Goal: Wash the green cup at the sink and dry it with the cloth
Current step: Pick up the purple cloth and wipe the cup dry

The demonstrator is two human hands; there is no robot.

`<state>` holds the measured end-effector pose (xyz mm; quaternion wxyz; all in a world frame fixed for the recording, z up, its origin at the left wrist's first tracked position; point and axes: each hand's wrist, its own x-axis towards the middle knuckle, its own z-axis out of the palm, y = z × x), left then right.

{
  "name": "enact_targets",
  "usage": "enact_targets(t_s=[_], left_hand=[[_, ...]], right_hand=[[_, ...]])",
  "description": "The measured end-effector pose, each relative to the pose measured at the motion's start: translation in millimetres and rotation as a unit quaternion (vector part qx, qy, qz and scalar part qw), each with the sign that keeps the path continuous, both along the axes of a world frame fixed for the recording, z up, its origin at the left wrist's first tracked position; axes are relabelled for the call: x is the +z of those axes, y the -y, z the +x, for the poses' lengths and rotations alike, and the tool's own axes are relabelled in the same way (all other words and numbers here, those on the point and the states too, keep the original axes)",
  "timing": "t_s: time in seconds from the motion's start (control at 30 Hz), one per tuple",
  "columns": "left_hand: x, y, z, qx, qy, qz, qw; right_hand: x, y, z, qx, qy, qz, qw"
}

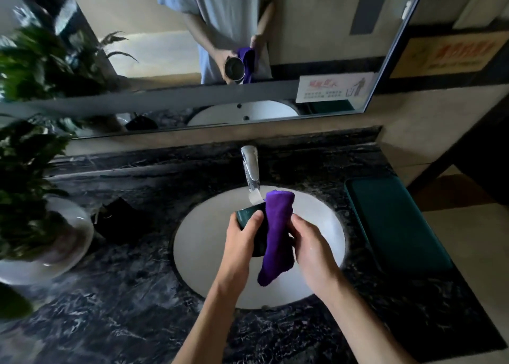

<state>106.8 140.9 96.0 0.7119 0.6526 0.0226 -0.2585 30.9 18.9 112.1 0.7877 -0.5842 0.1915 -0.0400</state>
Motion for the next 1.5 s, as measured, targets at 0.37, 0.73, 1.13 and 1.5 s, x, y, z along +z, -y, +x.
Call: enact_targets(t_s=[0.37, 0.73, 1.13, 1.5], left_hand=[[15, 10, -2, -0.036, 0.018, -0.015, 0.999], [17, 11, 9, 0.025, -0.006, -0.032, 0.999], [18, 14, 5, 0.038, 0.060, -0.034, 0.997], [10, 12, 7, -0.003, 0.000, -0.060, 0.998]], right_hand=[[12, -16, 25, -0.015, 0.056, -0.247, 0.967], [10, -15, 44, -0.121, -0.010, -0.126, 0.985], [9, -31, 47, -0.109, -0.012, -0.304, 0.946], [9, -15, 49, -0.166, -0.019, -0.026, 0.986]])
